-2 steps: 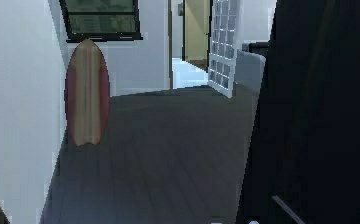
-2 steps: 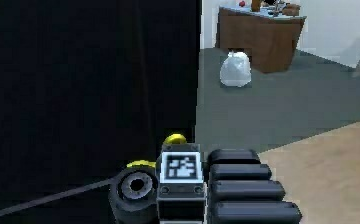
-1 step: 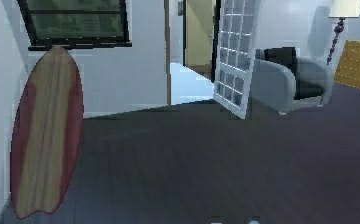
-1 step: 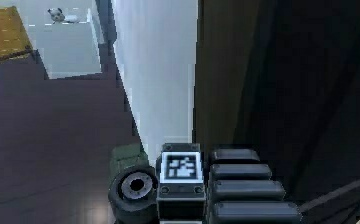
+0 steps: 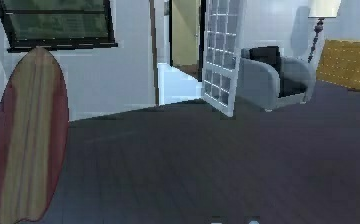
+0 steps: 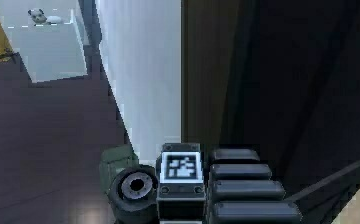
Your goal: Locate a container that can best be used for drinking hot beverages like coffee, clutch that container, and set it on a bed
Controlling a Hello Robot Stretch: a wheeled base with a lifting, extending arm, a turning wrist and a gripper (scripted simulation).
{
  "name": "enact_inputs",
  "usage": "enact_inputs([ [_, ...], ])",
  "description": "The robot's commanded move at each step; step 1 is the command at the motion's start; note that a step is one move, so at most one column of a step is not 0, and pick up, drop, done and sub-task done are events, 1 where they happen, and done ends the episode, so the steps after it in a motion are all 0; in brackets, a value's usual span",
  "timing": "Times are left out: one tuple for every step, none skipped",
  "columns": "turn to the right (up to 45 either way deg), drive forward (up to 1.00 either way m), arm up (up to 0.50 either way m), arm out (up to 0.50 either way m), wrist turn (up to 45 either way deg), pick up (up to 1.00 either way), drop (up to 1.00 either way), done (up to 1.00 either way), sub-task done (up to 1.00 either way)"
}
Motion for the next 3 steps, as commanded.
enact_inputs([
  [0.0,0.25,0.00,0.00,0.0,0.00,0.00,0.00,0.00],
  [36.0,0.00,0.00,0.00,0.0,0.00,0.00,0.00,0.00],
  [0.0,0.60,0.00,0.00,0.0,0.00,0.00,0.00,0.00],
])
